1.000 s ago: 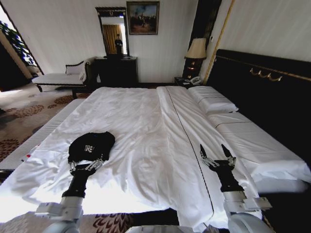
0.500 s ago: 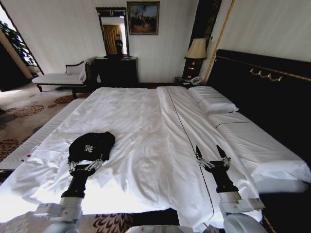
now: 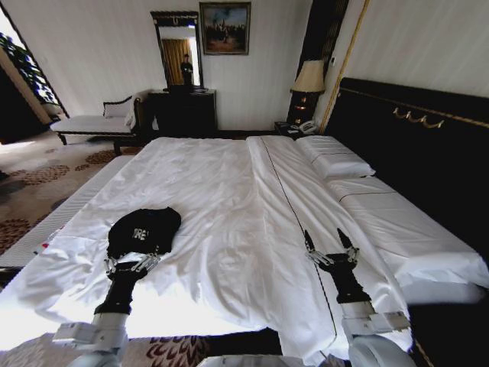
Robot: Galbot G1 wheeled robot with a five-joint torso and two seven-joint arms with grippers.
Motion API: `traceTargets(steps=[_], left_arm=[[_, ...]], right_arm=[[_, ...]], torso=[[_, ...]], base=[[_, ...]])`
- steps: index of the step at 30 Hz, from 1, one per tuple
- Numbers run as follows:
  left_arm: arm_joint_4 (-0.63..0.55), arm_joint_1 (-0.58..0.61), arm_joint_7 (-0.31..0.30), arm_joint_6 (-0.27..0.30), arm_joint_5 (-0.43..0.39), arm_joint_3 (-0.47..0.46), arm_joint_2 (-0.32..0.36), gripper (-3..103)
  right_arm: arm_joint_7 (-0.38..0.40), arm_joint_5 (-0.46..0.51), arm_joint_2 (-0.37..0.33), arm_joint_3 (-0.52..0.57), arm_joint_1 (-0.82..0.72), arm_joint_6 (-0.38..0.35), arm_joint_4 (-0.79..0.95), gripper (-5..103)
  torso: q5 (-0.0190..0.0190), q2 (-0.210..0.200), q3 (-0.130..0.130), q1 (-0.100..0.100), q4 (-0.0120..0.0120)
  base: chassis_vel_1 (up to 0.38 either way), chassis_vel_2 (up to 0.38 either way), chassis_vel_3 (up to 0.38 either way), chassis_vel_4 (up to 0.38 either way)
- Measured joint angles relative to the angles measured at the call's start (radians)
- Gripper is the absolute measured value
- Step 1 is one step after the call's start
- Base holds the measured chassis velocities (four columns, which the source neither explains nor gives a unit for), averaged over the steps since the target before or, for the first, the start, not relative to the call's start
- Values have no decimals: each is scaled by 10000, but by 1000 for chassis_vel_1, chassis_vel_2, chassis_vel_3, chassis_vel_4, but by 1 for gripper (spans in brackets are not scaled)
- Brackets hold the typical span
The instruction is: Fold the clothes on the bed.
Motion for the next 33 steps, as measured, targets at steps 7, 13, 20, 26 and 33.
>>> traceTargets(steps=[7, 13, 20, 26, 33], left_arm=[[0, 52, -1, -41, 47, -27, -38, 100], [-45, 106, -2, -106, 55, -74, -56, 100], [-152, 167, -2, -120, 117, -60, -99, 100], [-224, 211, -2, -128, 137, -81, -119, 100], [-294, 317, -3, -232, 215, -104, -202, 100]], right_arm=[[33, 60, -15, -8, 68, -28, 6, 100], [144, 239, -79, 56, 113, -82, 72, 100], [165, 208, -18, -41, 111, -94, 107, 100], [173, 194, 17, -111, 110, -94, 126, 100], [174, 149, 54, -166, 90, -80, 169, 100]], torso=[[0, 0, 0, 0, 0], [1, 0, 0, 0, 0], [2, -1, 0, 0, 1], [-1, -1, 0, 0, -1], [-2, 2, -1, -3, -1]], base=[[0, 0, 0, 0], [7, 2, -7, -10], [126, 117, -109, -128], [216, 237, -235, -246], [271, 264, -270, -258]])
